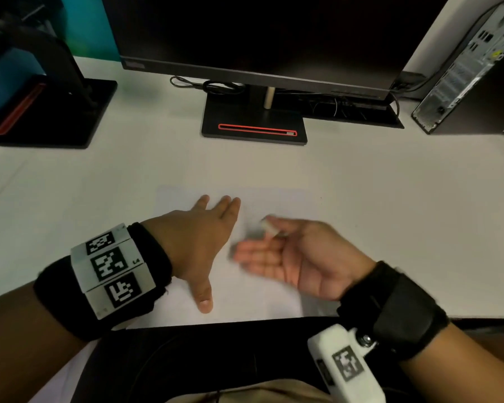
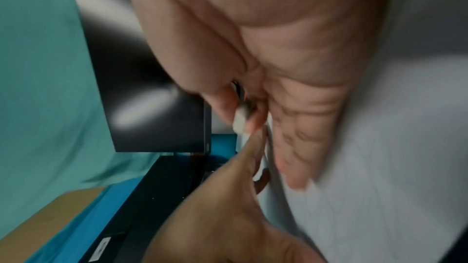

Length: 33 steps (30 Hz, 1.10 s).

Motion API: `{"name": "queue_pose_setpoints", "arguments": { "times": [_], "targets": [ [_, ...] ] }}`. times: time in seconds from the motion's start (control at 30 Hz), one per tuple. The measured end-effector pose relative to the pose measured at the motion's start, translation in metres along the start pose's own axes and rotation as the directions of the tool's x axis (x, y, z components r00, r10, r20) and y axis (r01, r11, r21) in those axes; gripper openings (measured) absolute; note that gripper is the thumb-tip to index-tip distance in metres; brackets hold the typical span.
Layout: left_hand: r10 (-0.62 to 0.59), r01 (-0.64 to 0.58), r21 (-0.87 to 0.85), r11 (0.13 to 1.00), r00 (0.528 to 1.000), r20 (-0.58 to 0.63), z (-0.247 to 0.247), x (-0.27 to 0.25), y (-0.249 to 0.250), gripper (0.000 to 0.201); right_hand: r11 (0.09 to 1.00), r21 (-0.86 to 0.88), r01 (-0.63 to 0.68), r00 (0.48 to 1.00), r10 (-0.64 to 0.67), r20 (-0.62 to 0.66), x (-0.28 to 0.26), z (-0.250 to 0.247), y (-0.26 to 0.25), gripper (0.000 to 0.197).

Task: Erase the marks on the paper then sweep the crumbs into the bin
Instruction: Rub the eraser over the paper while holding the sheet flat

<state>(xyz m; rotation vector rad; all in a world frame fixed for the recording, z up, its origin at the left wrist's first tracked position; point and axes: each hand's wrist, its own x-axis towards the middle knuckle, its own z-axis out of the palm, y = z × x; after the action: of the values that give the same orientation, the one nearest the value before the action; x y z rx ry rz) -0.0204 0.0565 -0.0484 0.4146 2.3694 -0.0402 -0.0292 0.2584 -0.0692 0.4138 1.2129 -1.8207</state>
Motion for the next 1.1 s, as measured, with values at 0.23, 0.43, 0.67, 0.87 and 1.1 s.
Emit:
{"name": "queue_pose_setpoints", "arguments": {
  "times": [0.23,0.43,0.67,0.87,1.1],
  "targets": [
    [0.008,-0.008,-0.009,1.0,1.0,0.019,-0.001,-0.002,-0.001,0.166,0.922,0.202,0.33,0.921,-0.267,-0.284,0.027,-0.042,-0.058,0.034],
    [-0.002,0.002,0.006,1.0,1.0,0.024,0.0,0.001,-0.001,0.167,0.884,0.268,0.384,0.914,-0.323,-0.246,0.017,-0.034,-0.05,0.031],
    [0.003,-0.003,0.011,1.0,0.999,0.039,-0.001,0.004,-0.002,0.167,0.992,0.013,0.126,0.985,-0.124,-0.123,0.022,-0.045,-0.051,0.036],
    [-0.004,0.003,0.007,1.0,0.995,0.096,-0.003,0.002,0.009,0.146,0.92,-0.282,0.272,0.914,-0.339,-0.222,-0.01,-0.065,-0.059,0.02],
    [-0.041,0.04,0.028,0.999,0.997,0.058,0.001,0.007,0.019,0.131,0.066,-0.997,0.048,0.994,-0.097,0.041,-0.026,-0.036,-0.038,0.039]
  ]
}}
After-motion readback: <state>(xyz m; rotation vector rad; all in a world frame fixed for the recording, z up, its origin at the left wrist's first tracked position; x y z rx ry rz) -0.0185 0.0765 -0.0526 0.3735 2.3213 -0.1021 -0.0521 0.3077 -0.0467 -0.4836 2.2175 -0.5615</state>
